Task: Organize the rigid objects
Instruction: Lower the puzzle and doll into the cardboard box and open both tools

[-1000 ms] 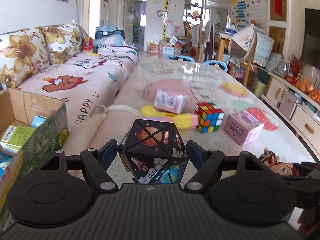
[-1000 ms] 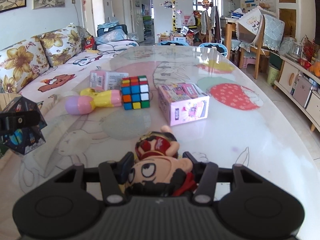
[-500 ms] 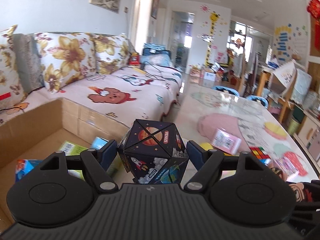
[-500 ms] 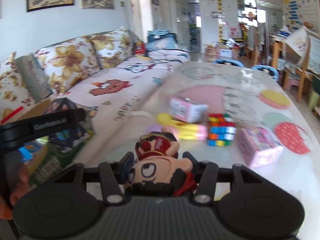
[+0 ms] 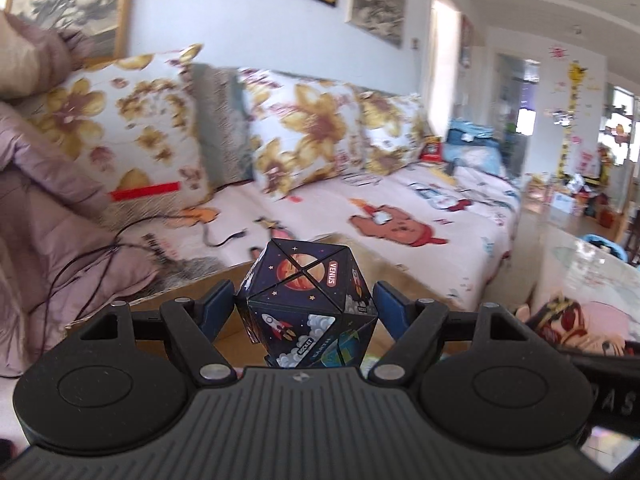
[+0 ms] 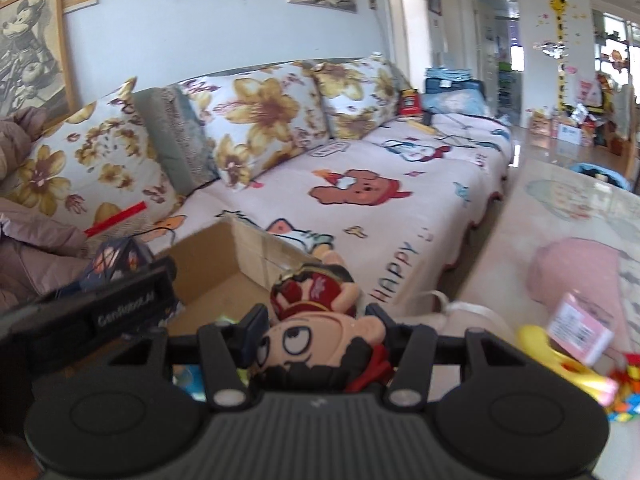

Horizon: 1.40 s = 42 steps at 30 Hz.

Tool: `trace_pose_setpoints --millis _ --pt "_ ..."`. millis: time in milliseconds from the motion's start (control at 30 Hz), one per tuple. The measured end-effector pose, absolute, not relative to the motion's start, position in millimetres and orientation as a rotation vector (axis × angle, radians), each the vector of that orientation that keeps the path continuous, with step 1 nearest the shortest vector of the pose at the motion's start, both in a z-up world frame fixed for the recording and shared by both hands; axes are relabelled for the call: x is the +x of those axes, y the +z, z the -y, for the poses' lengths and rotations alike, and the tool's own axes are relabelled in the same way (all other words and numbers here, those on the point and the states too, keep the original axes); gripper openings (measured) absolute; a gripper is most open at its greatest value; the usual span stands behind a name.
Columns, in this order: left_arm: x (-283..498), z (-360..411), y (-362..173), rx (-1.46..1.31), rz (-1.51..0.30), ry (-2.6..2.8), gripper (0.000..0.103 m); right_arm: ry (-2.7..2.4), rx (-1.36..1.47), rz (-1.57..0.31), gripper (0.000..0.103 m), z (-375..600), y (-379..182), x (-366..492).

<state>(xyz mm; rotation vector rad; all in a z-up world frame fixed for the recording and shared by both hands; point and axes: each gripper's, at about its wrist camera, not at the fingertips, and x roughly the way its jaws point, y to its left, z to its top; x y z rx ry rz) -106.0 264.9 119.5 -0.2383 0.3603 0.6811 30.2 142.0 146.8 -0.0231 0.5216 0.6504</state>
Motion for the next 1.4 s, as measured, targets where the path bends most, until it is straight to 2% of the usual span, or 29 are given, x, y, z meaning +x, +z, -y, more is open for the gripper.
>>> trace_pose_setpoints --millis 233,333,467,533,600,633,700,767,867,1067,1400 --pt "-103.5 -280.4 115.4 -0.286 -0.457 0.757 0.094 0.71 -0.055 -0.563 0.053 -196.7 137.4 55.7" --pt "-104.1 -286.8 114.2 -0.313 -0.475 0.751 0.094 0.721 -0.056 -0.587 0.045 -208.3 132.6 65.0" --pt "-100.9 -285.9 111.3 -0.317 -0.51 0.77 0.094 0.739 -0.057 -0.611 0.044 -216.6 126.9 70.1" --pt "-100.1 -287.8 110.1 -0.329 -0.523 0.766 0.095 0.725 -0.051 -0.605 0.047 -215.8 128.4 70.3" --pt "-100.7 -286.7 110.9 -0.324 -0.519 0.775 0.101 0.705 -0.045 -0.591 0.053 -210.9 131.8 67.0" --pt "-101.7 -285.8 112.0 -0.318 -0.505 0.782 0.101 0.688 -0.049 -0.575 0.057 -207.9 135.0 64.7" --pt "-102.9 -284.2 113.3 -0.311 -0.49 0.785 0.102 0.652 -0.047 -0.543 0.082 -199.5 140.3 59.7" --pt "-101.9 -284.1 112.7 -0.315 -0.5 0.771 0.103 0.642 -0.025 -0.522 0.088 -188.6 143.9 55.5" --pt "-100.8 -282.0 112.4 -0.311 -0.504 0.755 0.103 0.599 -0.009 -0.508 0.089 -174.7 146.3 48.1" --pt "-98.7 -279.8 111.8 -0.282 -0.501 0.738 0.103 0.496 0.008 -0.469 0.098 -152.1 144.7 29.4" --pt "-95.0 -279.3 109.1 -0.236 -0.508 0.693 0.103 0.419 0.024 -0.453 0.1 -124.6 135.8 11.9"
